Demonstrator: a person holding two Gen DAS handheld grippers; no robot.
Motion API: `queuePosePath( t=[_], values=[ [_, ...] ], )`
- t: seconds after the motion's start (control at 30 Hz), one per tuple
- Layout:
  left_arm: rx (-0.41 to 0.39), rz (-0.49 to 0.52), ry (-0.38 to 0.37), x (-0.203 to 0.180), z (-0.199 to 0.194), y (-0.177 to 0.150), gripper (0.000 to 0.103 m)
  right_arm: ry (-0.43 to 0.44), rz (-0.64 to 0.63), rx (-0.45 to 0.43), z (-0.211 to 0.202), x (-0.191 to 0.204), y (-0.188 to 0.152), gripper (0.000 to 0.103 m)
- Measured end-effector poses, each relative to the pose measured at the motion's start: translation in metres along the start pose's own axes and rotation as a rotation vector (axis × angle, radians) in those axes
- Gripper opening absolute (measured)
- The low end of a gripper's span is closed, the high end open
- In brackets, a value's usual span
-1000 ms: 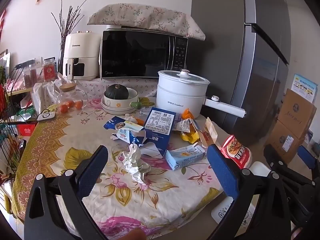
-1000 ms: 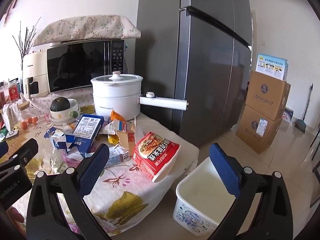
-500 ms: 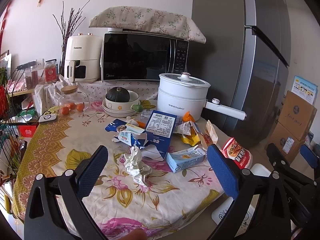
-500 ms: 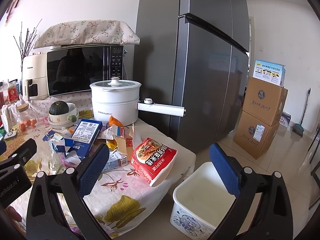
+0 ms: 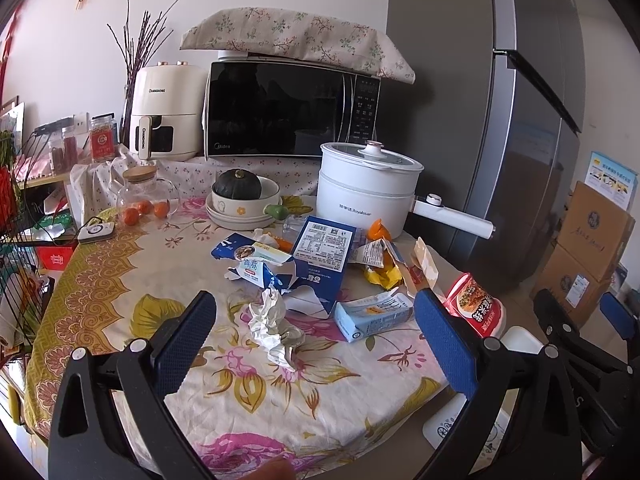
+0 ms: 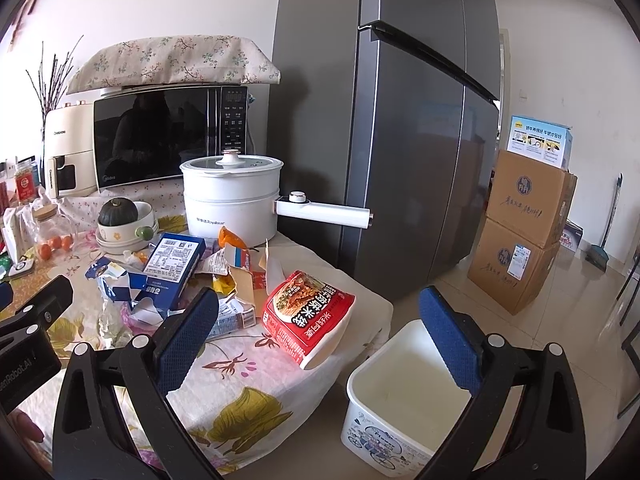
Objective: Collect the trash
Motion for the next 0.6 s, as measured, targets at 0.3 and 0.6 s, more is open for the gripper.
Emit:
queuePosePath(
  t=[0.3, 0.6],
  values=[
    [0.017, -0.01, 0.002, 0.0024, 0.0035, -0.0028, 0.096, -0.001, -0.002, 0.005, 0.0015, 0.0023, -0.0027, 0.096],
    [0.038, -0.019, 0.003, 0.0031, 0.0072, -0.0034, 0.096, 0.002, -0.004, 0.015, 0.0045, 0.0048, -0.0063, 0.096]
  ],
)
Point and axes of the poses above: each gripper's, at about its wrist camera, not at the fingertips, and z roughly the way its jaws point, x to its left, y to its top, the point moved 8 cm from there along z, roughly the way its jaws point, and after that the axes turned 4 degrees about x, right-handed, at the moved point
